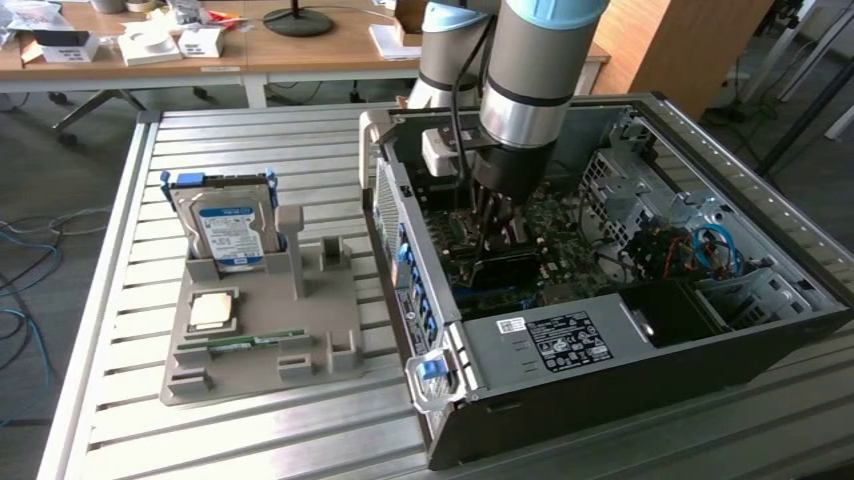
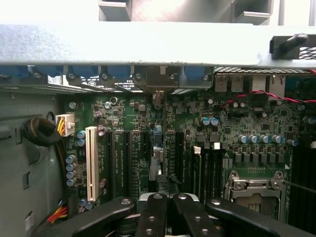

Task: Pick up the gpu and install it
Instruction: 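Press down on the gpu until it lock into place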

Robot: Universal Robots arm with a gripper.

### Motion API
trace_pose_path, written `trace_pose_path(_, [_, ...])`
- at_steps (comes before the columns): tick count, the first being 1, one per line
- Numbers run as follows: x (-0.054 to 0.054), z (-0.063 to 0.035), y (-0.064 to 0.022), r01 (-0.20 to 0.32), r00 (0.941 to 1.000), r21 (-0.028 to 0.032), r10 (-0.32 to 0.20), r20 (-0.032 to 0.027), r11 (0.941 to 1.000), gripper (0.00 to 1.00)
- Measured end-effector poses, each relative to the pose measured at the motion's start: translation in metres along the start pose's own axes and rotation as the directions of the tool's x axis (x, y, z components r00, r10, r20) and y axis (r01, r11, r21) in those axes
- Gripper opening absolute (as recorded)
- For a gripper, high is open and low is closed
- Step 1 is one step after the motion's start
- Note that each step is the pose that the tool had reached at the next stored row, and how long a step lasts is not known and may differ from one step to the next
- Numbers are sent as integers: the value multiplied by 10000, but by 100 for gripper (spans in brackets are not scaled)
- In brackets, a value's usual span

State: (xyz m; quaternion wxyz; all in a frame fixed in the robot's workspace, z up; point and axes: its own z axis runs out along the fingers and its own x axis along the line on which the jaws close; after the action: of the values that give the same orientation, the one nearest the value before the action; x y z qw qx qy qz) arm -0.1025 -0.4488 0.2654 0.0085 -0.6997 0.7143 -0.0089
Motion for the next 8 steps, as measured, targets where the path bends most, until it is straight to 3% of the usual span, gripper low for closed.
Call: trace_pose_path(8, [1,41,1,1,10000,-3,-1,-4,10000,11])
